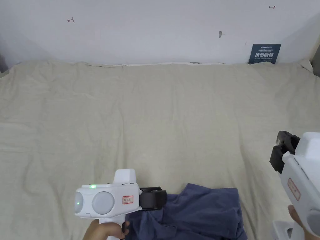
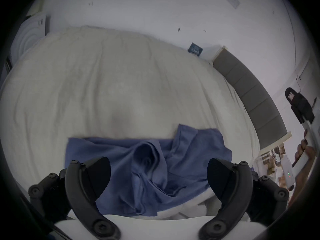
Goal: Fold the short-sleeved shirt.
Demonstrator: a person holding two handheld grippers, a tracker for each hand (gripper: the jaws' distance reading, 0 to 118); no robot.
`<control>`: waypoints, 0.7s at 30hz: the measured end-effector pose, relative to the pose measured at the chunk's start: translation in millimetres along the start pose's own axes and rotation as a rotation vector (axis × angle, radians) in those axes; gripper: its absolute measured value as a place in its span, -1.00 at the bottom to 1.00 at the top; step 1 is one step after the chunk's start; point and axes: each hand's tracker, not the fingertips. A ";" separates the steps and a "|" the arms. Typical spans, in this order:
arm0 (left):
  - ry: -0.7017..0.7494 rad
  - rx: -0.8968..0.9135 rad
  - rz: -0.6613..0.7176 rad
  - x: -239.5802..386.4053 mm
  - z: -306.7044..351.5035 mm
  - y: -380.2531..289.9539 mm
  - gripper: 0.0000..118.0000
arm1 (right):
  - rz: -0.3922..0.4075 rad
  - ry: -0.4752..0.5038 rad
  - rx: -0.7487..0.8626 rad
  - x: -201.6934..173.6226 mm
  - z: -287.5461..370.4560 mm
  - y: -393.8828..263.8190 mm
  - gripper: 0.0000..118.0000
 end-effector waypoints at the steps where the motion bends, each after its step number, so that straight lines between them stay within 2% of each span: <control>1: 0.028 0.053 -0.010 -2.7 6.2 -0.9 0.91 | 0.000 0.002 0.000 -1.0 0.1 -0.1 -0.97; 3: 0.090 0.158 -0.012 -10.4 15.9 -5.3 0.85 | 0.003 0.007 0.002 -2.2 0.3 -0.1 -0.97; 5: 0.160 0.233 0.002 -20.0 23.6 -8.8 0.40 | 0.005 0.013 0.002 -3.4 0.5 0.2 -0.97; 6: 0.195 0.250 0.002 -23.8 24.9 -10.5 0.05 | 0.006 0.015 0.002 -3.8 0.4 0.3 -0.97; 7: 0.224 0.245 -0.002 -33.4 22.3 -12.8 -0.61 | 0.007 0.017 0.002 -4.2 0.2 0.3 -0.97; 8: 0.247 0.235 -0.008 -37.0 20.5 -14.2 -1.00 | 0.007 0.017 0.002 -4.3 0.0 0.3 -0.97; 9: 0.225 0.234 -0.008 -42.6 20.7 -17.6 -0.98 | 0.005 0.018 0.002 -4.7 -0.1 0.3 -0.97; 13: 0.295 0.136 -0.098 -48.5 3.6 -34.4 -1.00 | 0.000 0.020 0.000 -5.1 -0.6 -0.3 -0.97; 18: 0.226 0.049 -0.103 -27.8 -13.4 -56.2 -1.00 | 0.001 0.017 -0.012 -3.3 -1.8 -3.3 -0.97; 21: 0.189 0.012 -0.153 -5.8 -33.2 -63.8 -1.00 | 0.003 0.012 -0.022 0.3 -2.5 -6.2 -0.97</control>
